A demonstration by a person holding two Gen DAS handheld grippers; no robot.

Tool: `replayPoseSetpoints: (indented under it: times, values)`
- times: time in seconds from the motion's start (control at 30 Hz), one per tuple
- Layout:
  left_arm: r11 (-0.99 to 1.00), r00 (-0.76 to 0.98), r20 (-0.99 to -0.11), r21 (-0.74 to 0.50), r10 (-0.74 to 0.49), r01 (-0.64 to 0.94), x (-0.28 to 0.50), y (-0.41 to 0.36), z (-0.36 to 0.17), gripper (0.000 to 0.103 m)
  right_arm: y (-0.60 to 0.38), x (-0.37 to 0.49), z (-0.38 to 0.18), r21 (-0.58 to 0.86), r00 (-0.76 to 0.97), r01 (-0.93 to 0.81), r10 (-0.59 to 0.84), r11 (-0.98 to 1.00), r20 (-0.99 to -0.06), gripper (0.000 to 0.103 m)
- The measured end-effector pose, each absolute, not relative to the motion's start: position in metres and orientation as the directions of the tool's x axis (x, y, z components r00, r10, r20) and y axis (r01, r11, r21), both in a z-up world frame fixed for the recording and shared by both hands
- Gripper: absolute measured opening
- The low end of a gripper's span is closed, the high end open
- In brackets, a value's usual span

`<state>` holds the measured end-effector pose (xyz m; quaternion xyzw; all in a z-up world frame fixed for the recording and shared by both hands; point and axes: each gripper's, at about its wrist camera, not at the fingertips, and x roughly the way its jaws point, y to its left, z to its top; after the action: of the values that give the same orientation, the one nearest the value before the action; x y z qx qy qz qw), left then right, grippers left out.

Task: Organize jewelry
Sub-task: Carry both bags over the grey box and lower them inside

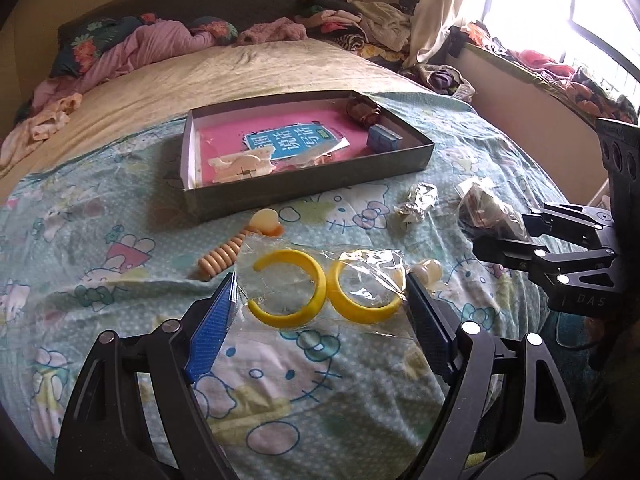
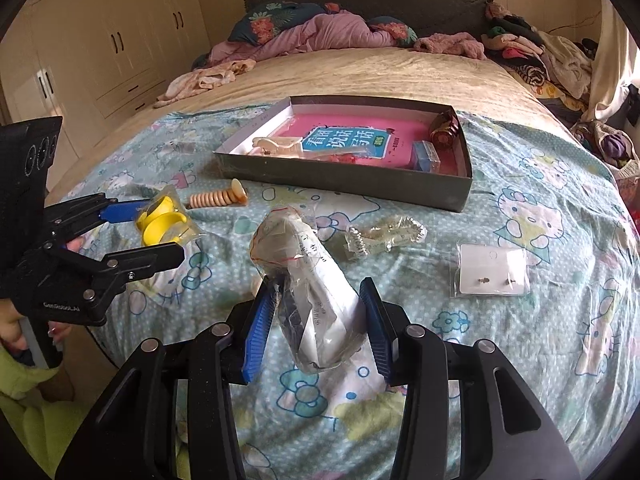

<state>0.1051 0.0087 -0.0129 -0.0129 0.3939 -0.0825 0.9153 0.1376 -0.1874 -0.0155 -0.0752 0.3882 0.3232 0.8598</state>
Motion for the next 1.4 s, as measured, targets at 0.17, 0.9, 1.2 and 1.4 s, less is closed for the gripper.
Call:
replayPoseSetpoints:
  times: [0.17,0.9,1.2,1.4]
  values:
    - [0.989,0.697,-0.701,-0.101,-0.151,0.112,0.105,0.020,-0.003,0.074,-0.186,0.136,-0.006,0.125,0.507,-0.611,0.508,0.782,-0.696,0.042]
    - [0.987,0.775,-0.614,-0.141,-0.148,0.077,0.138,0.033,0.035,0.074,-0.185,0.143,0.034,0.101,0.594,-0.587,0.512,0.803,-0.621,0.042]
    - [0.986,0.788,-0.593,-0.126,-0.163,0.109,0.158,0.021,0.044,0.074,-0.179,0.154,0.053,0.093,0.624,-0.581,0.515,0.809,-0.588,0.042]
    - [0.985,0.794,-0.582,-0.121,-0.174,0.126,0.172,0.013,0.047,0.074,-0.180,0.167,0.061,0.091,0.644,-0.564,0.506,0.821,-0.573,0.042]
